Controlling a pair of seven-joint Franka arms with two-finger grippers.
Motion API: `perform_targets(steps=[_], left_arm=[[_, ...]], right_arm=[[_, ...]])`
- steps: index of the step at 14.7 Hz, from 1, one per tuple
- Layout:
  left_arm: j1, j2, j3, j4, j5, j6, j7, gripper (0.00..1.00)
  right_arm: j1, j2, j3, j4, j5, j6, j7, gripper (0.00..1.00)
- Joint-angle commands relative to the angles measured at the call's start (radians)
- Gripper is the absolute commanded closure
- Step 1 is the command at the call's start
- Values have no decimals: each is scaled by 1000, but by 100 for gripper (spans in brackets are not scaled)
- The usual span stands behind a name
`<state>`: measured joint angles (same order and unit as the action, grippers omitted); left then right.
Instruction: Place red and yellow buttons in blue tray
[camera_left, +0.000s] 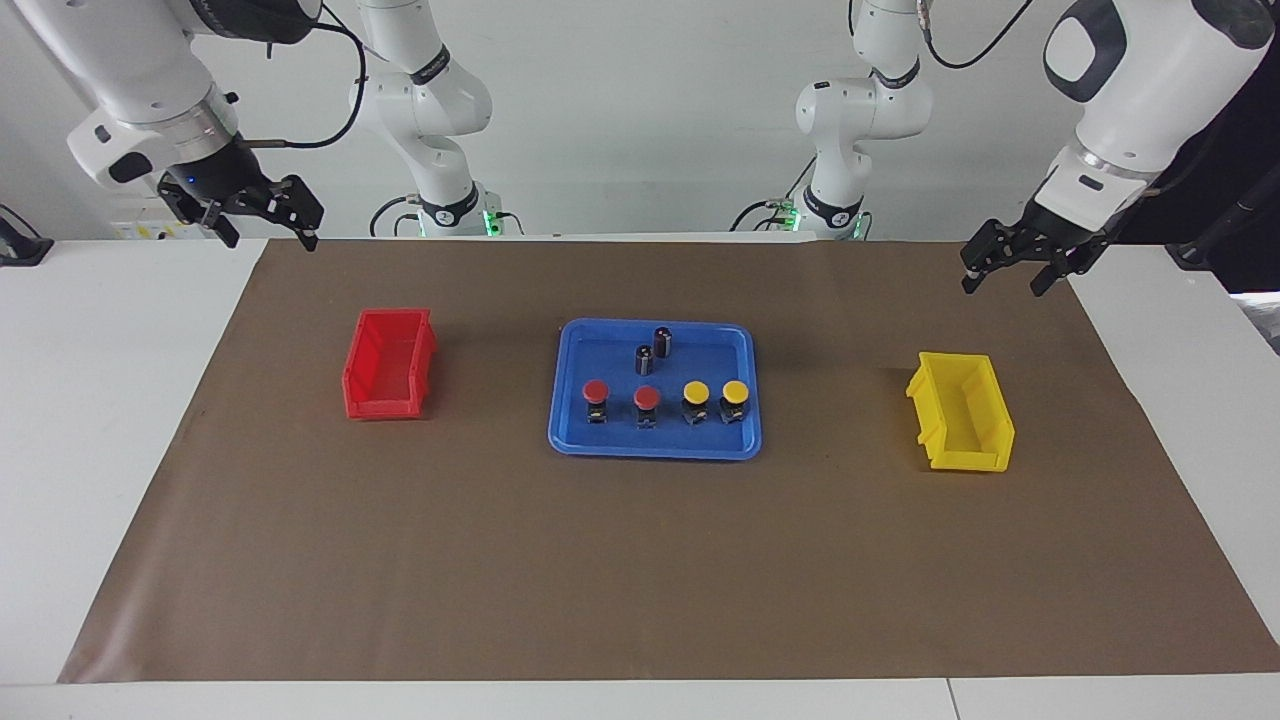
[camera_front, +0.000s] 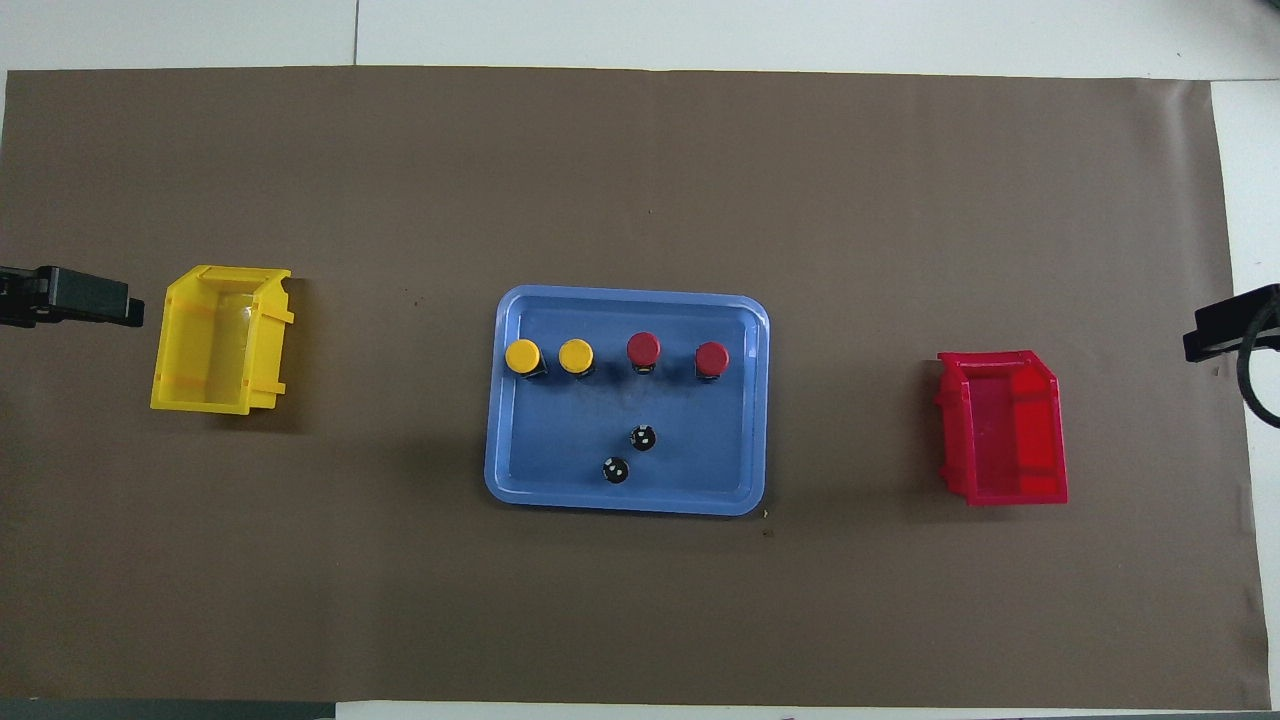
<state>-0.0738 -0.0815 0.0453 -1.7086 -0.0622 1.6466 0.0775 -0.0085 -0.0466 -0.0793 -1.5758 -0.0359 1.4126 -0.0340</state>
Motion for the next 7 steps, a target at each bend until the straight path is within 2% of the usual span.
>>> perform_targets(steps=[1,7], left_arm=[[-3,19,-2,67,4,-57,16,0],[-11,20,-4,83,18,-83,15,0]], right_arm=[[-10,-19,4,-24,5,9,-30,0],[-11,-19,6,-26,7,9,-30,0]])
